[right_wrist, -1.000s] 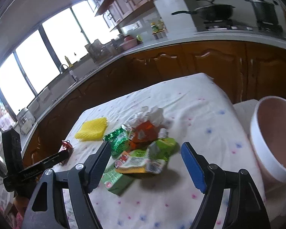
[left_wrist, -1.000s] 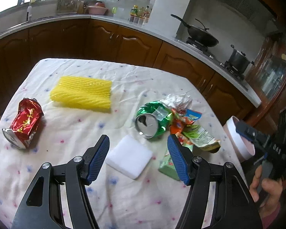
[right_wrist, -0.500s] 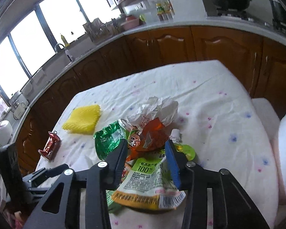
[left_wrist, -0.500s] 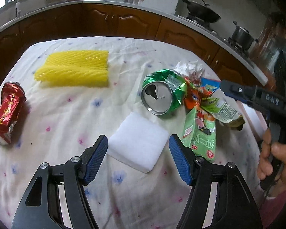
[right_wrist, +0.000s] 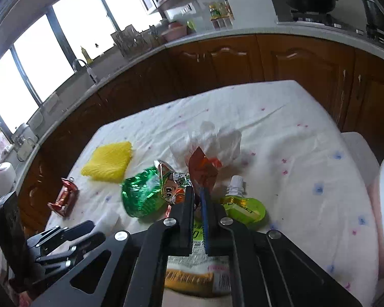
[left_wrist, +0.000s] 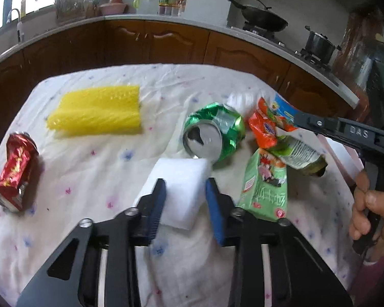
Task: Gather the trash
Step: 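Grasp the white sponge with the left tool while the right tool grasps a snack wrapper, then carry the sponge and wrapper over the pink bin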
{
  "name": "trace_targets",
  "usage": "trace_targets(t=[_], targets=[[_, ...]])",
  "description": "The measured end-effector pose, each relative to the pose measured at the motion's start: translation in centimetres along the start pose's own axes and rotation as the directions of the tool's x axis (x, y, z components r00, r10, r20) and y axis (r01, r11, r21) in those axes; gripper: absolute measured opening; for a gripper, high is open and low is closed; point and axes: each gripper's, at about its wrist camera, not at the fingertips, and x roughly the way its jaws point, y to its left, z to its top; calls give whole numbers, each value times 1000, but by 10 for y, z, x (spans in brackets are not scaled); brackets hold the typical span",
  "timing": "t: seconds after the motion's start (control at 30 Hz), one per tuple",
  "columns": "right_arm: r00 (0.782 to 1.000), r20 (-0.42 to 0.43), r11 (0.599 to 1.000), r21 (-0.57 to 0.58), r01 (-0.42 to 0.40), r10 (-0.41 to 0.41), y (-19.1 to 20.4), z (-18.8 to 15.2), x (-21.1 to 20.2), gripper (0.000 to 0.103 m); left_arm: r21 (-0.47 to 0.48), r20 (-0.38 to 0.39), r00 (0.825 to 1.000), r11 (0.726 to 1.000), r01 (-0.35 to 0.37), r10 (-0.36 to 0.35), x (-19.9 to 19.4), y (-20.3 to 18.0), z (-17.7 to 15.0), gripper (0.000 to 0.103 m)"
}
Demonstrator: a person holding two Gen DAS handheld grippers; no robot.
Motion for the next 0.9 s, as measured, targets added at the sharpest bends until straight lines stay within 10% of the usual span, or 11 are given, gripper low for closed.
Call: trace_targets(t=[0.9], targets=[[970, 242, 993, 117, 6, -34, -49, -24, -137, 5, 67, 179, 971, 987, 147, -157, -63, -68, 41, 14]])
